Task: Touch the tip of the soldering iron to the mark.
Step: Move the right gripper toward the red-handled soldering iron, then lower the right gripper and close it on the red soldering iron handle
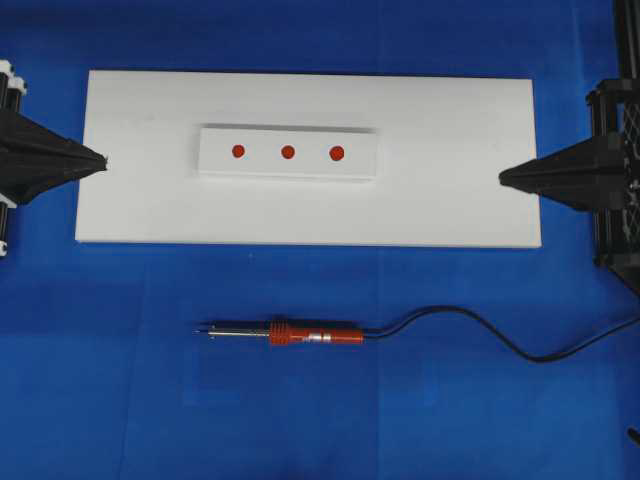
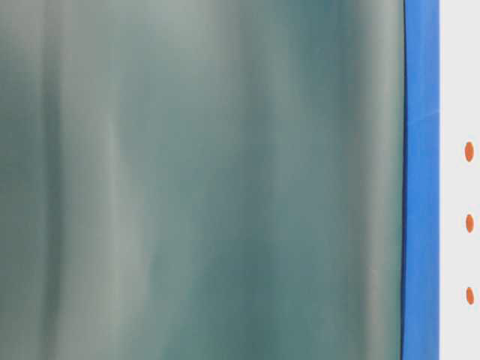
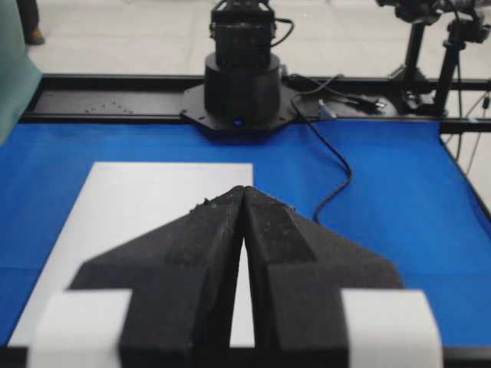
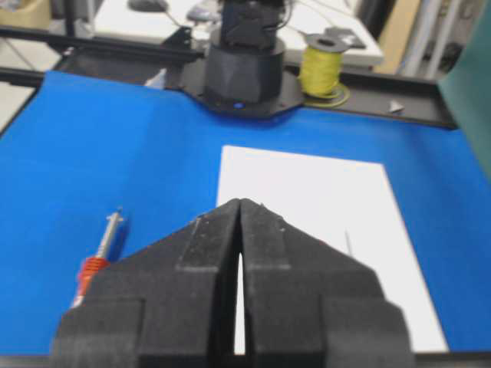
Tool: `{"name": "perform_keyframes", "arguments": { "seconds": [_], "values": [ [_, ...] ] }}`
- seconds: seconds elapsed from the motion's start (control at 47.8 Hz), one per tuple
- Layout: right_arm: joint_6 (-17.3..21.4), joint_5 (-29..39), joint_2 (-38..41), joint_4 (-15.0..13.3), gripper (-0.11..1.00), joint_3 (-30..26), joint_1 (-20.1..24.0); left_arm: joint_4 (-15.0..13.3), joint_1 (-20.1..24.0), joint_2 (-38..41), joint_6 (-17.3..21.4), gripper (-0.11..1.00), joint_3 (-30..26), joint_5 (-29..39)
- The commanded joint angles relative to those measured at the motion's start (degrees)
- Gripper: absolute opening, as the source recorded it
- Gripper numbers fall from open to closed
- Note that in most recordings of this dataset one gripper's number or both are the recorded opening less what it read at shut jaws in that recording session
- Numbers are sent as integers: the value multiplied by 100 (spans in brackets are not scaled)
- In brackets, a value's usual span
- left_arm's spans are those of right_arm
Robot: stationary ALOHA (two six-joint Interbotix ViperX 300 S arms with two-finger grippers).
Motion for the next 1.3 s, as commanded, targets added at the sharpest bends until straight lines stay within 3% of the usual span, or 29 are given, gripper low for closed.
{"name": "perform_keyframes", "arguments": {
  "seconds": [0.0, 0.167, 0.272, 0.356, 0.544, 0.607, 0.837, 1.088, 1.277],
  "values": [
    [70, -26, 193, 18, -6, -202, 114, 9, -9, 35, -9, 0, -44, -62],
    [176, -167, 606, 18, -5, -378, 334, 9, -9, 35, -9, 0, -44, -62],
    [290, -246, 958, 18, 5, -510, 483, 9, -9, 26, -9, 0, -26, -62],
    [448, -308, 1362, 26, 22, -633, 598, 9, -9, 18, -9, 0, -18, -79],
    [729, -650, 2259, 62, 79, -879, 756, 9, -9, 9, -9, 0, 18, -114],
    [765, -747, 2566, 97, 92, -993, 800, 9, -18, 0, -9, 0, 26, -132],
    [765, -1187, 3806, 510, 89, -1406, 958, 9, -18, -9, -9, 0, 88, -176],
    [765, -2065, 5071, 1169, 89, -1731, 1345, 9, -9, -18, -9, 0, 141, -229],
    [765, -2320, 5897, 1608, 89, -2092, 1556, 9, -9, -18, 0, 0, 158, -255]
  ]
}}
